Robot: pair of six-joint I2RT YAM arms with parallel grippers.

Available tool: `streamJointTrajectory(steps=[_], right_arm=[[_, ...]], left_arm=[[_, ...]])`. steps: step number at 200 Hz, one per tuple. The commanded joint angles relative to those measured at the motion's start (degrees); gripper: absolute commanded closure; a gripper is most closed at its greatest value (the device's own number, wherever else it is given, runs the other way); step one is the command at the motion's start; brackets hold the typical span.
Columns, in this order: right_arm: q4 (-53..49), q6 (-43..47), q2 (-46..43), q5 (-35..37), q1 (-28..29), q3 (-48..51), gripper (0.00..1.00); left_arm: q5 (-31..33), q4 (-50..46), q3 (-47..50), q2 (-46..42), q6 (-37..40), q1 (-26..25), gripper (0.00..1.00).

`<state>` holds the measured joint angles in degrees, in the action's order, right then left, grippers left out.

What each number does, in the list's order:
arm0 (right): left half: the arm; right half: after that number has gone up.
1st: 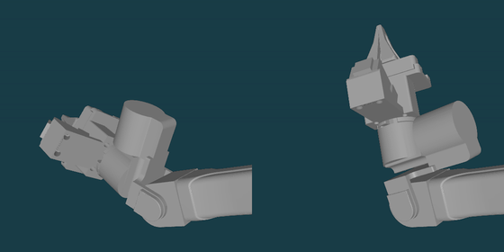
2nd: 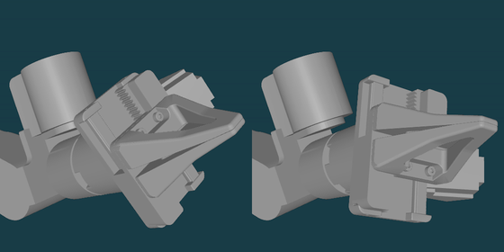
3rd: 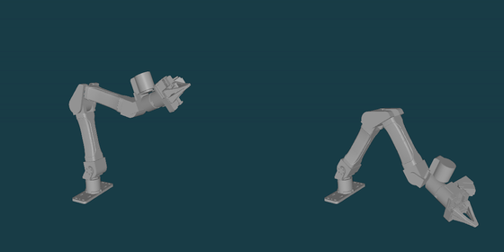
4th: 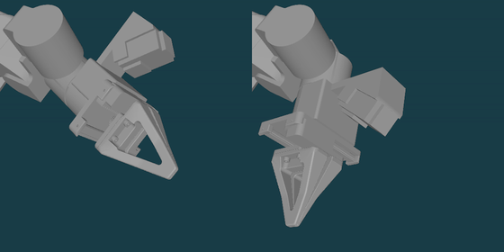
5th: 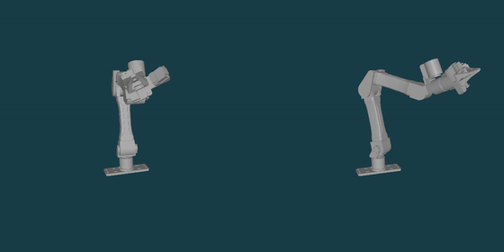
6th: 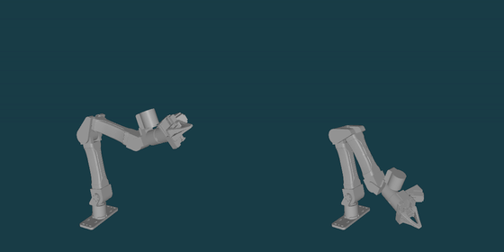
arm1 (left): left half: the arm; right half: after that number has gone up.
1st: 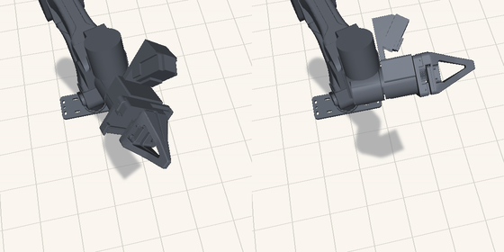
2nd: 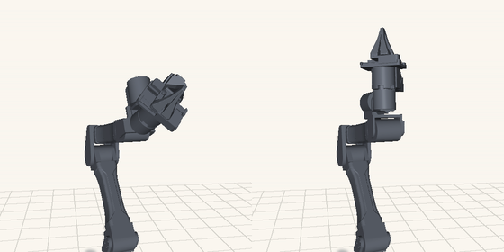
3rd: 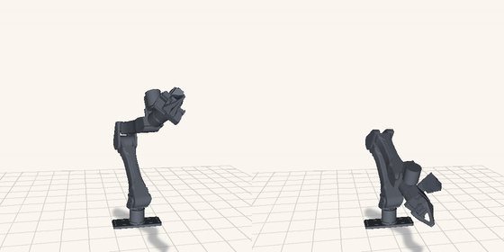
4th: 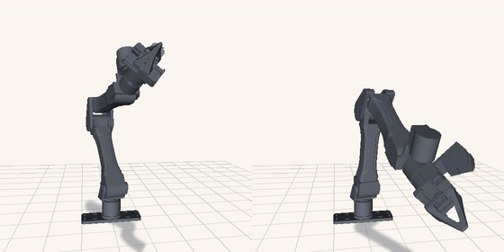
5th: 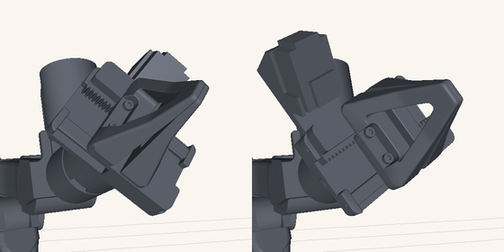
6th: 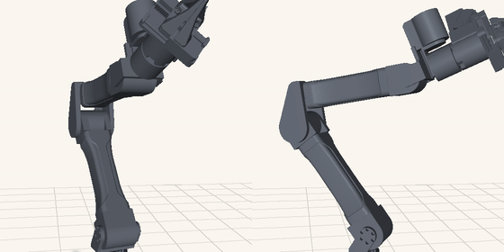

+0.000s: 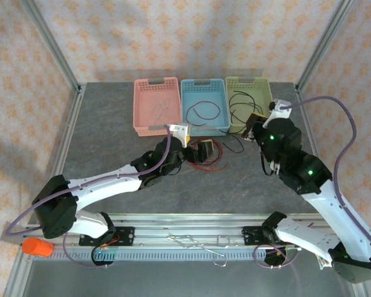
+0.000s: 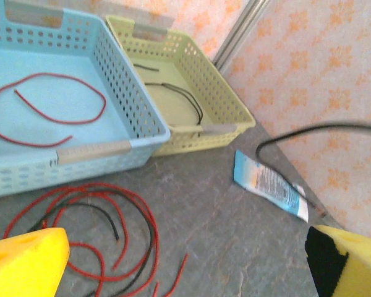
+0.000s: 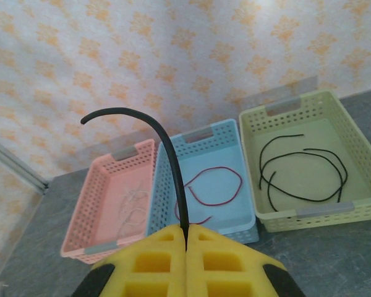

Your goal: Untangle the cables

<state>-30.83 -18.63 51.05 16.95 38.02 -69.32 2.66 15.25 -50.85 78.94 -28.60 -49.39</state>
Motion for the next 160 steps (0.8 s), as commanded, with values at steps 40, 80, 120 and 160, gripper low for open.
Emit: streamJointTrajectory(steps=[40,80,120,160], right_arm=[[6.9,3.68,6.1,-0.58,-7.34,-0.85,1.0],[9.66,4.6,14.05,-7.38,-16.34,-5.1,1.0],[10.83,4.79,24.52,-12.47,-23.2,-11.5,1.0],[10.83,3.25,34.75,-15.57,-29.46,-18.83,1.0]], left_arm=[[-5.22,-2.76,-10.94,6.09,4.28,4.78,0.01],[-6.96,-5.28,-19.95,12.41,6.2,7.75,0.01],[-8.45,-9.29,-30.84,20.29,8.05,9.78,0.01],[-11.43,-14.16,-43.32,29.01,8.55,10.28,0.01]])
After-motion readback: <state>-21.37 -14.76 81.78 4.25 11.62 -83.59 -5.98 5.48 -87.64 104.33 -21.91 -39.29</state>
